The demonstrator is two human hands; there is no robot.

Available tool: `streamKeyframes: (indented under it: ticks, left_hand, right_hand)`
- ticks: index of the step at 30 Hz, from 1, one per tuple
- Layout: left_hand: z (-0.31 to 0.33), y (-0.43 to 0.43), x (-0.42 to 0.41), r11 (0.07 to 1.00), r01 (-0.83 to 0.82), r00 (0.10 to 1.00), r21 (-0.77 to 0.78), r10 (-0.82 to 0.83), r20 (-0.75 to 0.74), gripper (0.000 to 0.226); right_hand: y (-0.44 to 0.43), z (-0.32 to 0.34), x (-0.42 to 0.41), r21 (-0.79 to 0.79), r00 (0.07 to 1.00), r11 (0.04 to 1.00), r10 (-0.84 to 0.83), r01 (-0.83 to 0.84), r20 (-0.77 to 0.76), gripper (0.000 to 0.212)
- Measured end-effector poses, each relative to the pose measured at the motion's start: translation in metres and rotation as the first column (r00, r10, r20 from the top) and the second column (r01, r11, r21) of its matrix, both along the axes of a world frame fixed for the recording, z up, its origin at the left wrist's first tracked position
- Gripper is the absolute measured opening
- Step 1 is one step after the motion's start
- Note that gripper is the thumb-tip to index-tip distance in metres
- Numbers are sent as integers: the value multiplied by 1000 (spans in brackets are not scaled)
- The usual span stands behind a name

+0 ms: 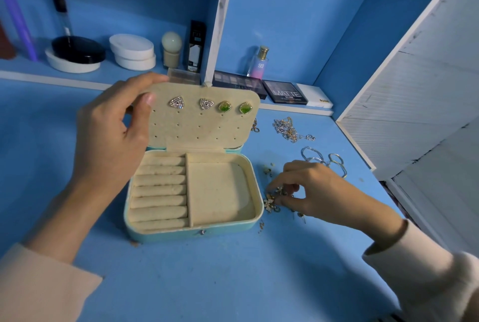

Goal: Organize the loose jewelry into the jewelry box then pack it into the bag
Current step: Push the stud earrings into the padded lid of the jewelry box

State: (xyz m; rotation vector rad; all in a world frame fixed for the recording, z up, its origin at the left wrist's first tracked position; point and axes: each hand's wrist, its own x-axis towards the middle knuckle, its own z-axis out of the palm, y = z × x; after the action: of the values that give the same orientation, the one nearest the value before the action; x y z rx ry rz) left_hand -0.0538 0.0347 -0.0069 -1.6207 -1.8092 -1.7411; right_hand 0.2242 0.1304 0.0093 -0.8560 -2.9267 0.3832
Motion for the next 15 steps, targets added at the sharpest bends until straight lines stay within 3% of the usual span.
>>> streamKeyframes:
  ticks: [5,10,15]
  left_hand:
    - [0,0,0,1000,-4,1000,-1,4,-17,27]
    - [1,0,0,1000,-5,1000,2,5,-22,27]
    - [0,0,0,1000,-2,1000,8,2,-13,27]
  right_hand:
    - [2,-2,0,14,1000,1000,-25,25,-8,7]
    - [5,-2,4,48,995,994,-91,94,-46,16]
    - [9,7,12,58,991,991,-120,123,-58,11]
